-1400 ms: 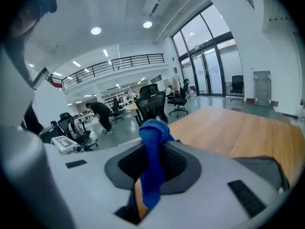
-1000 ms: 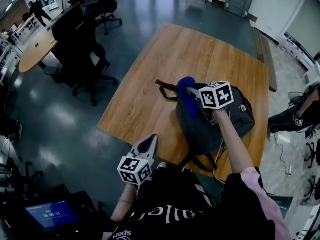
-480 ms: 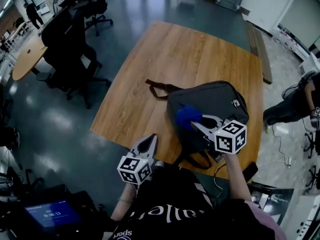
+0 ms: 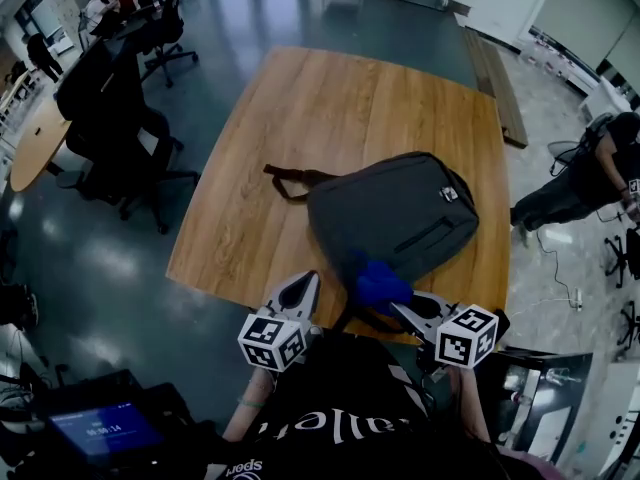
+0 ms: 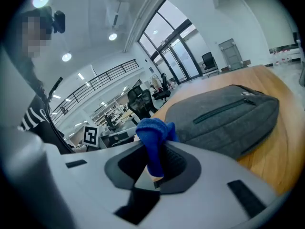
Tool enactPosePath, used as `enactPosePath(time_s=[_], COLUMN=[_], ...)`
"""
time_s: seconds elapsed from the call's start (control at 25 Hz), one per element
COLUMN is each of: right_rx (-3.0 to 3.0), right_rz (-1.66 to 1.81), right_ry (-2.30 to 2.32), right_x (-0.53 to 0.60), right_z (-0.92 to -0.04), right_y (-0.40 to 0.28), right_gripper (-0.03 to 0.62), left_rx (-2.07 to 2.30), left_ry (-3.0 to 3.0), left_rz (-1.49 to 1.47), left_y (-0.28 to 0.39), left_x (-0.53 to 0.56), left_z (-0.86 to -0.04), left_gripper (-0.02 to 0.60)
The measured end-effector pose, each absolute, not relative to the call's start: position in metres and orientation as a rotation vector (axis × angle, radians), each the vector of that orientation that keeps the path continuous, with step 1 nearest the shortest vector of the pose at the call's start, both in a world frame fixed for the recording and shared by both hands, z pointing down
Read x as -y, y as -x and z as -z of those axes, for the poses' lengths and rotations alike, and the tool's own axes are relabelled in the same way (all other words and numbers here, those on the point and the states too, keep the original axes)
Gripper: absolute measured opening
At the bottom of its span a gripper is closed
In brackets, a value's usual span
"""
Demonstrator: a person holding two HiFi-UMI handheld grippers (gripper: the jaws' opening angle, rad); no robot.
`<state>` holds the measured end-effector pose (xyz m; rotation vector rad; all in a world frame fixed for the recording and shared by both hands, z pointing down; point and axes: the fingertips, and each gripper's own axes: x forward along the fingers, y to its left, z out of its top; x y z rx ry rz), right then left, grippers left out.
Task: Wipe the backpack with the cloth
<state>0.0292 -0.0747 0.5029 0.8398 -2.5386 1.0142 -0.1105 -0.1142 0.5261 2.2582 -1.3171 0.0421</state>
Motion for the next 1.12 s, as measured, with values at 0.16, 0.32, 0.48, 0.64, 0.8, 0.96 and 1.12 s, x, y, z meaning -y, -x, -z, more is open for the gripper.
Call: enactPosePath(time_s=[0.16, 0.32, 0.48, 0.64, 0.8, 0.96, 1.12], right_rx=[2.545, 2.642, 2.701, 2.669, 2.618, 2.508, 2.461], right_rz=[-0.982, -0.807, -0.579, -0.457, -0.436, -0.440, -0.507], right_ry=[-0.830, -0.767, -0.713, -0.707, -0.736, -0.738, -0.754], right_x=[0.071, 0.110, 0.178, 0.249, 0.315, 0.355, 0.353], right_z=[-0.490, -0.458, -0.427, -0.419, -0.430, -0.469, -0.499], right_y=[-0.034, -0.023, -0.001, 0.021, 0.047, 0.065, 0.053], right_gripper=[0.066, 0.066, 0.066, 0.066, 0.066, 0.066, 0.066], left_rx=[1.311, 1.324, 1.349, 1.383, 1.423, 1.455, 1.475], left_ry=[-2.257, -2.250, -2.242, -2.226, -2.203, -2.180, -2.167], left_rz=[-0.049, -0.048, -0.039, -0.032, -0.017, -0.010, -0.002], left_y=[0.105, 0.104, 0.108, 0.111, 0.120, 0.131, 0.137], left_x=[0.111, 0.110, 0.109, 0.102, 0.097, 0.096, 0.092], left_z=[-0.525, -0.526, -0.524, -0.520, -0.519, -0.523, -0.523], left_gripper=[-0.002, -0.002, -0.002, -0.002, -0.002, -0.002, -0.002])
